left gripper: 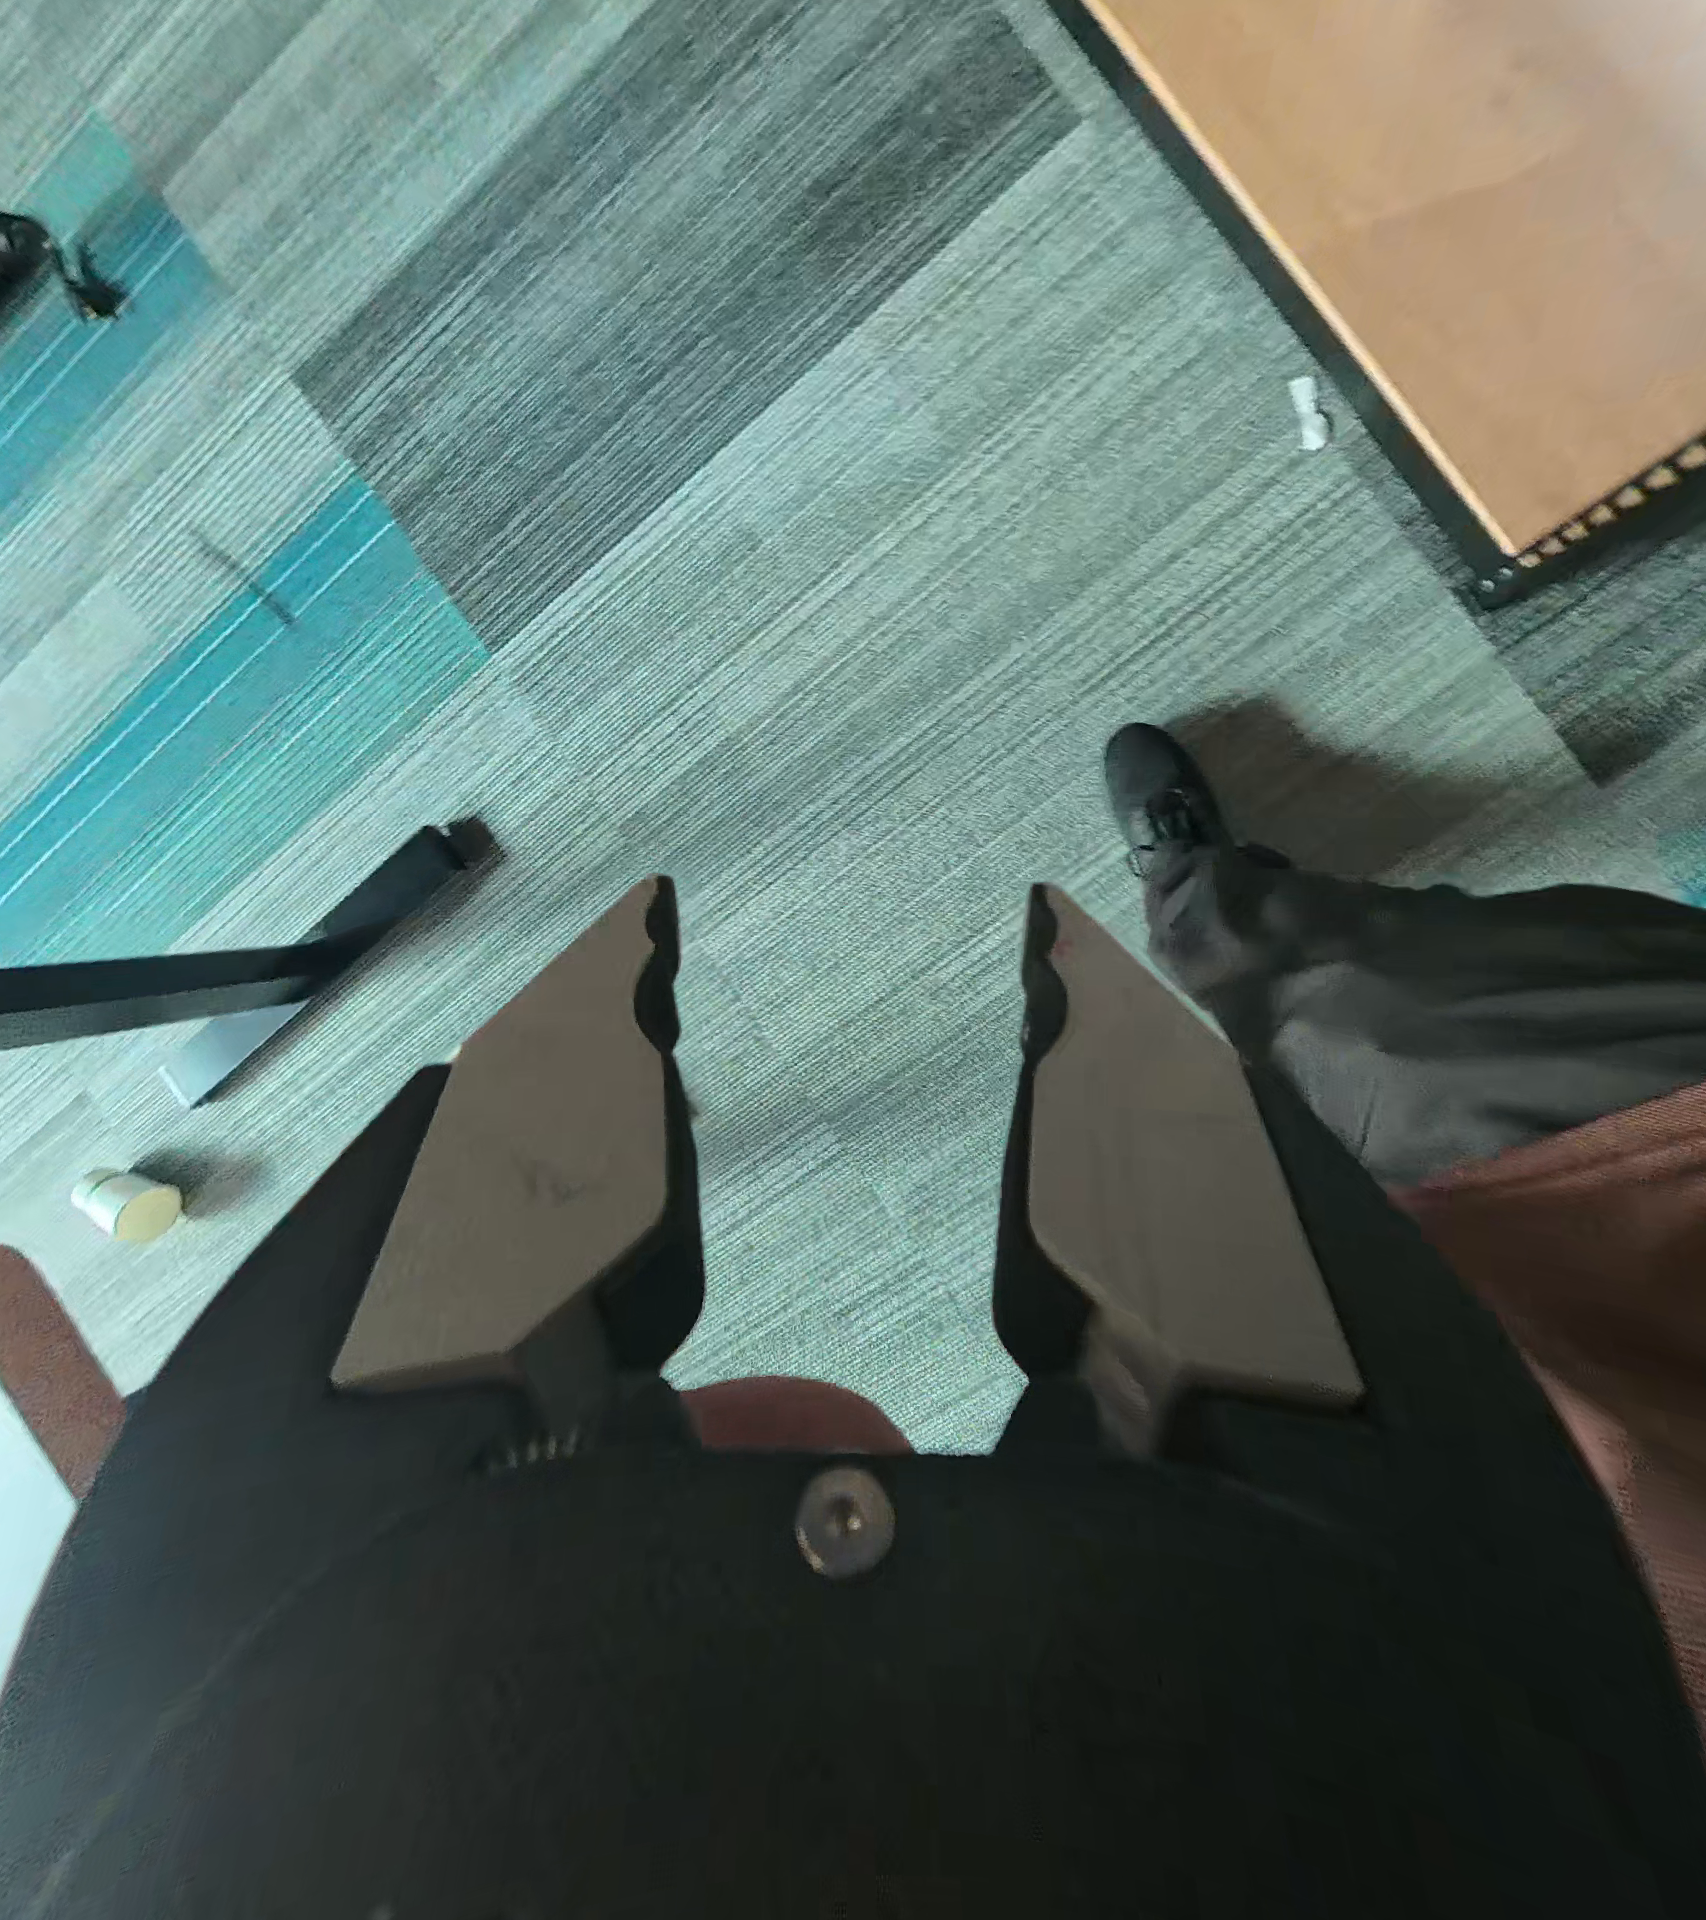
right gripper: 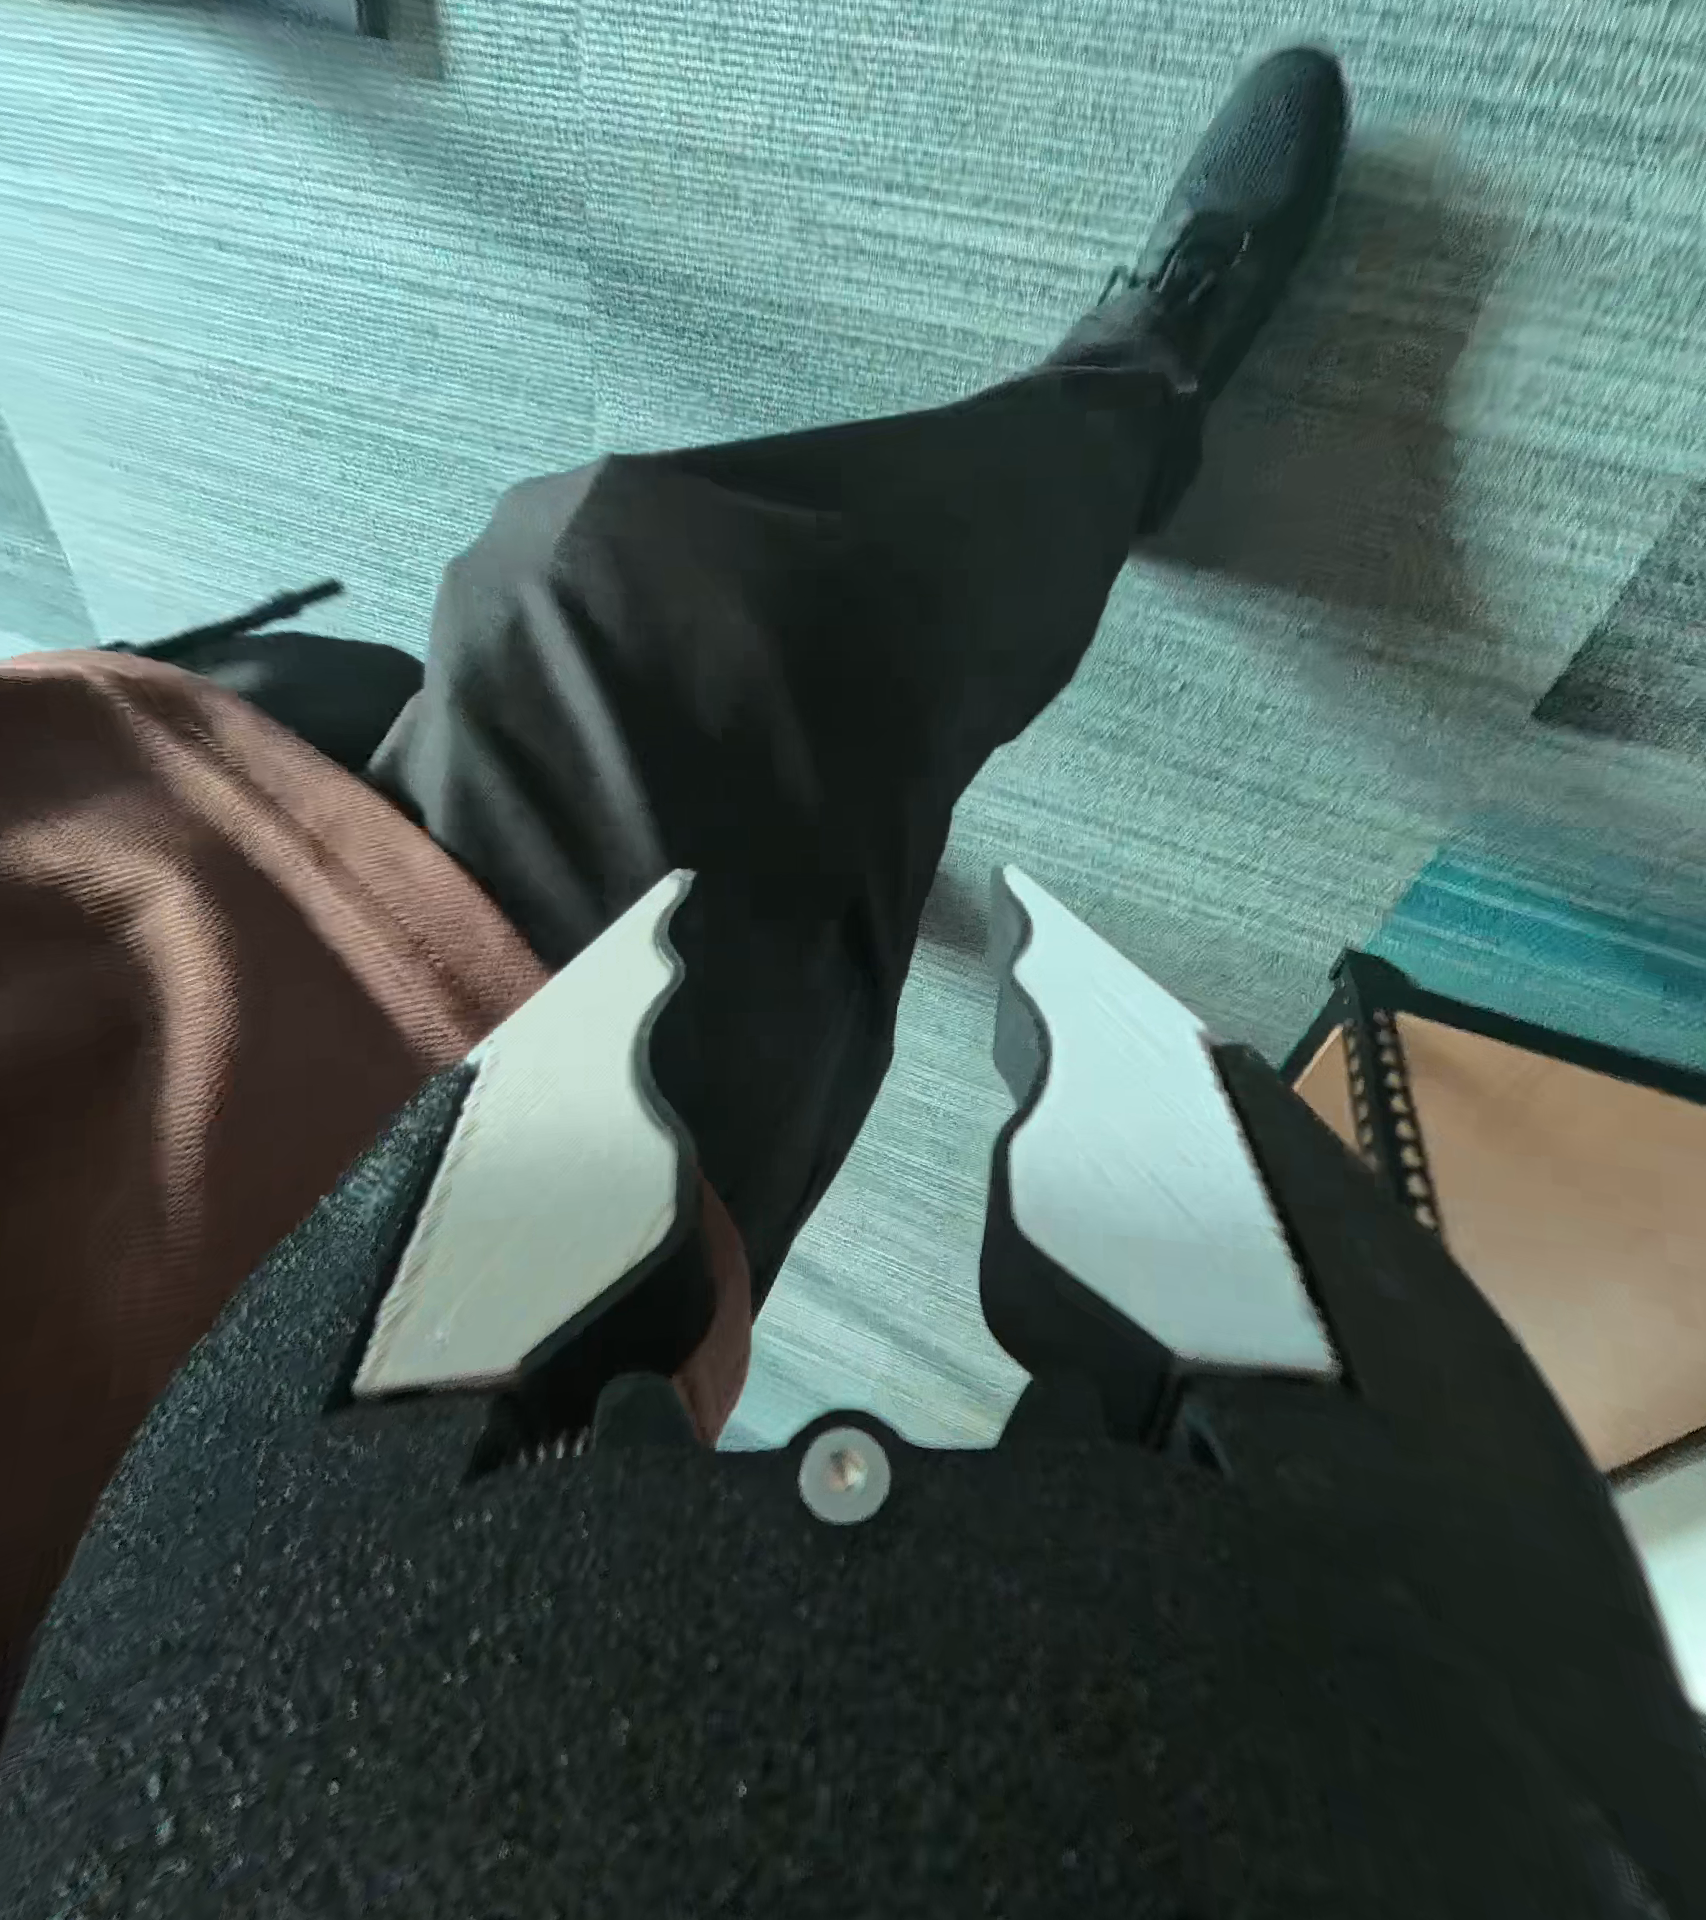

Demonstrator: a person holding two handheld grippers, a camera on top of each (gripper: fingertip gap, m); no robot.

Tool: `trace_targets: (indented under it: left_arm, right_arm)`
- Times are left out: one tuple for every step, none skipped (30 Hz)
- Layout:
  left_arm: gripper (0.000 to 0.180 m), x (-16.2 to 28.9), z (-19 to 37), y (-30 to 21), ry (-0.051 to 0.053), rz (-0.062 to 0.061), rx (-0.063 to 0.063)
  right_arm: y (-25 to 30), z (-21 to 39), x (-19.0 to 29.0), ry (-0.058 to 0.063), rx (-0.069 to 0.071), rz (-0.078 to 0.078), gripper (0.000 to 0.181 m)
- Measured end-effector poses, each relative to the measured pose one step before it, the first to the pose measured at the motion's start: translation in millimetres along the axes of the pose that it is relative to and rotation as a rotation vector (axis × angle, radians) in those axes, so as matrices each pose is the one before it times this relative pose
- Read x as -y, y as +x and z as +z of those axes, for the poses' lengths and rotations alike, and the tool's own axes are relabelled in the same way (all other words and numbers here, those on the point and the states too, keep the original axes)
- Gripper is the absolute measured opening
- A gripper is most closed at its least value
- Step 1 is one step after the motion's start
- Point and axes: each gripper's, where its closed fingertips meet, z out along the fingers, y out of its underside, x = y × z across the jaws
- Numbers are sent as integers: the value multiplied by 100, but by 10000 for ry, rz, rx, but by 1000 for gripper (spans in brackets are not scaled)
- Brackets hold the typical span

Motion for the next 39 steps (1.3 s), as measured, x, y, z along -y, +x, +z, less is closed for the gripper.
trace_targets:
  left_arm:
    - [65,1700,616,-1449,-145,-315,305]
    - [63,1976,344,-1312,-95,-406,230]
    - [63,2311,136,-901,11,-458,36]
    - [64,2608,76,-718,211,-404,-110]
    - [66,2714,120,-725,377,-257,-87]
    - [69,2519,383,-1085,372,-205,95]
    - [69,2145,622,-1328,235,-256,246]
    - [69,1714,880,-1279,75,-269,212]
    - [69,1406,1028,-1234,2,-286,194]
    - [69,1236,1110,-1197,27,-288,180]
    - [68,1175,1183,-1100,95,-251,103]
    - [68,1048,1296,-1073,100,-207,77]
    - [68,878,1473,-1048,55,-187,61]
    - [68,775,1846,-1046,-20,-176,6]
    - [68,766,1866,-884,-81,-148,-108]
    - [68,871,1993,-739,-86,-102,-251]
    - [66,1126,2043,-556,-42,-18,-449]
    - [65,1406,2075,-402,11,77,-618]
    - [68,1666,1943,-747,53,104,-521]
    - [70,1885,1884,-1067,45,114,-403]
    - [71,2003,1753,-1379,-88,95,-265]
    - [71,2212,1452,-1644,-221,64,-135]
    - [70,2736,1144,-1594,-62,110,-159]
    - [72,3072,798,-1591,193,177,-228]
    - [74,3127,738,-1609,286,201,-247]
    - [77,2937,818,-1626,209,178,-257]
    - [81,2689,955,-1732,149,133,-198]
    - [81,2450,1133,-1895,137,94,-65]
    - [82,2329,1313,-1922,129,98,36]
    - [81,2006,1538,-1811,81,124,29]
    - [81,1680,1743,-1694,-19,98,18]
    - [82,1501,1893,-1611,-82,49,40]
    - [82,1405,1982,-1486,-77,28,31]
    - [82,1427,2056,-1340,-61,25,-26]
    - [82,1402,2115,-1314,-68,1,-25]
    - [83,1429,2121,-1363,-103,-15,15]
    - [82,1470,2022,-1337,-146,8,46]
    - [82,1774,1878,-1456,-236,17,80]
    - [83,1802,1478,-1425,-280,-38,127]
  right_arm:
    - [989,-630,2959,-127,124,-203,49]
    - [652,-1205,3088,-15,146,-249,47]
    - [487,-1623,3342,163,68,-373,50]
    - [635,-1770,3548,307,-58,-535,50]
    - [1039,-1559,3594,302,-255,-596,51]
    - [1384,-1241,3422,177,-316,-600,52]
    - [1515,-945,3296,110,-259,-557,52]
    - [1574,-737,3336,153,-201,-475,52]
    - [1567,-604,3392,200,-153,-410,52]
    - [1501,-470,3459,241,-128,-397,52]
    - [1539,-315,3540,277,-164,-375,52]
    - [1449,-114,3559,282,-137,-315,53]
    - [1215,145,3582,281,-6,-252,55]
    - [1007,410,3481,258,78,-185,57]
    - [964,669,3356,209,71,-139,58]
    - [889,878,3220,173,55,-122,59]
    - [752,1034,3014,127,86,-121,59]
    - [680,1045,2709,69,120,-94,59]
    - [641,998,2471,22,137,-39,59]
    - [620,908,2150,-79,155,2,58]
    - [769,696,1805,-218,71,56,59]
    - [943,338,1653,-256,-2,111,59]
    - [893,58,1778,-118,61,85,59]
    - [1006,-75,1942,55,66,10,59]
    - [1481,-80,1872,46,-101,-29,56]
    - [1862,34,1736,-41,-203,-10,55]
    - [1993,230,1777,6,-157,110,56]
    - [1786,139,1828,164,-1,269,56]
    - [1642,285,2008,288,154,355,55]
    - [1666,492,2070,308,160,326,55]
    - [1795,693,2008,248,67,211,55]
    - [1925,942,1982,171,24,84,54]
    - [1948,1121,2081,156,53,5,55]
    - [1844,1146,2241,209,149,-50,56]
    - [1782,1209,2481,285,260,-105,56]
    - [1781,1240,2675,346,333,-163,58]
    - [1822,1151,2774,345,355,-220,61]
    - [1896,1063,2816,283,322,-263,61]
    - [2003,925,2856,148,232,-255,61]
